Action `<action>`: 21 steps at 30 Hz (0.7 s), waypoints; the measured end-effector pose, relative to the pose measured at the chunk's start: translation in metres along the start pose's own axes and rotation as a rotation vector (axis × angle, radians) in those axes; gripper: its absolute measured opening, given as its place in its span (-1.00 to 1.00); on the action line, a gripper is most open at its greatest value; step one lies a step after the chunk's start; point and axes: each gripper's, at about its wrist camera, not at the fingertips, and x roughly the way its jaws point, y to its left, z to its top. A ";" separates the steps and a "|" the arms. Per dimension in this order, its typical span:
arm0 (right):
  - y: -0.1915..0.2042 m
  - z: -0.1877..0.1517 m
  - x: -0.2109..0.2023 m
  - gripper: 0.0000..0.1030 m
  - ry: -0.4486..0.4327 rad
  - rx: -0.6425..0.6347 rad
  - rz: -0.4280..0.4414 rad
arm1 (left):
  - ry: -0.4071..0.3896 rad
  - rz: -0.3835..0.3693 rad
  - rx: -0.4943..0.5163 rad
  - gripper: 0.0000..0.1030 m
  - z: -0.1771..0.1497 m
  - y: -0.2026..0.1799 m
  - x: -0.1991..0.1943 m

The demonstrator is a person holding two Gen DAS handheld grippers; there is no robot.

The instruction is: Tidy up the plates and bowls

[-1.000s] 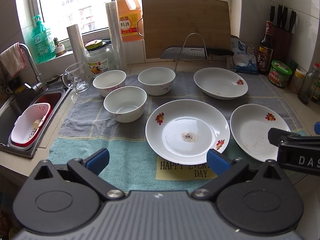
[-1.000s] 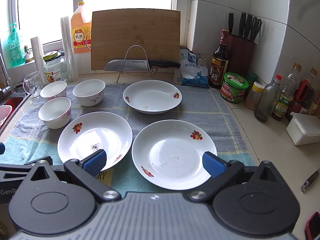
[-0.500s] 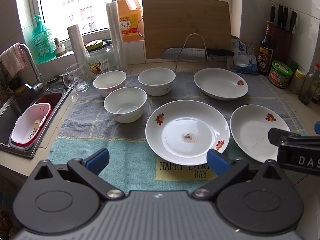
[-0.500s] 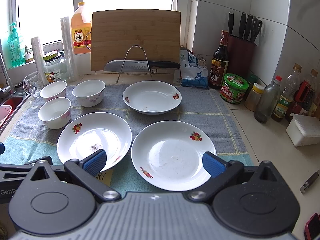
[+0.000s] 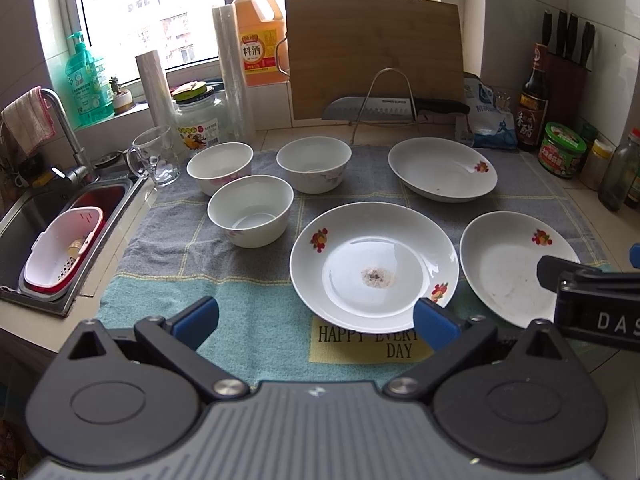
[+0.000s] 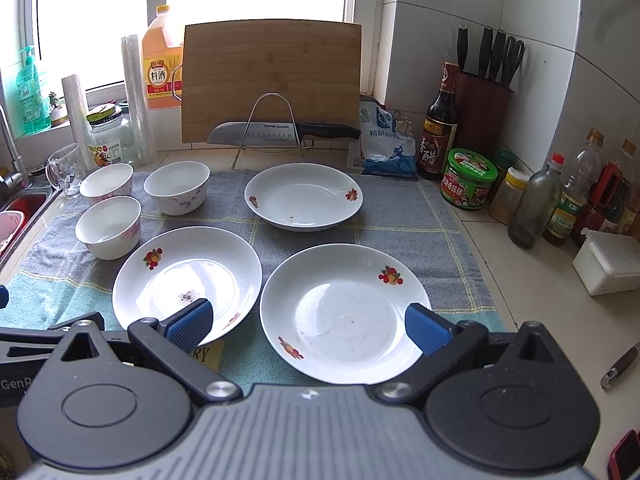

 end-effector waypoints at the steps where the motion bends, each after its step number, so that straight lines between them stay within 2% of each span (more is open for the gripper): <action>1: 0.000 0.002 0.000 1.00 0.000 0.000 0.000 | 0.000 0.000 0.001 0.99 0.000 0.000 0.000; 21: -0.009 0.008 0.007 1.00 -0.018 -0.028 0.038 | 0.002 0.001 0.006 0.99 0.005 0.001 0.001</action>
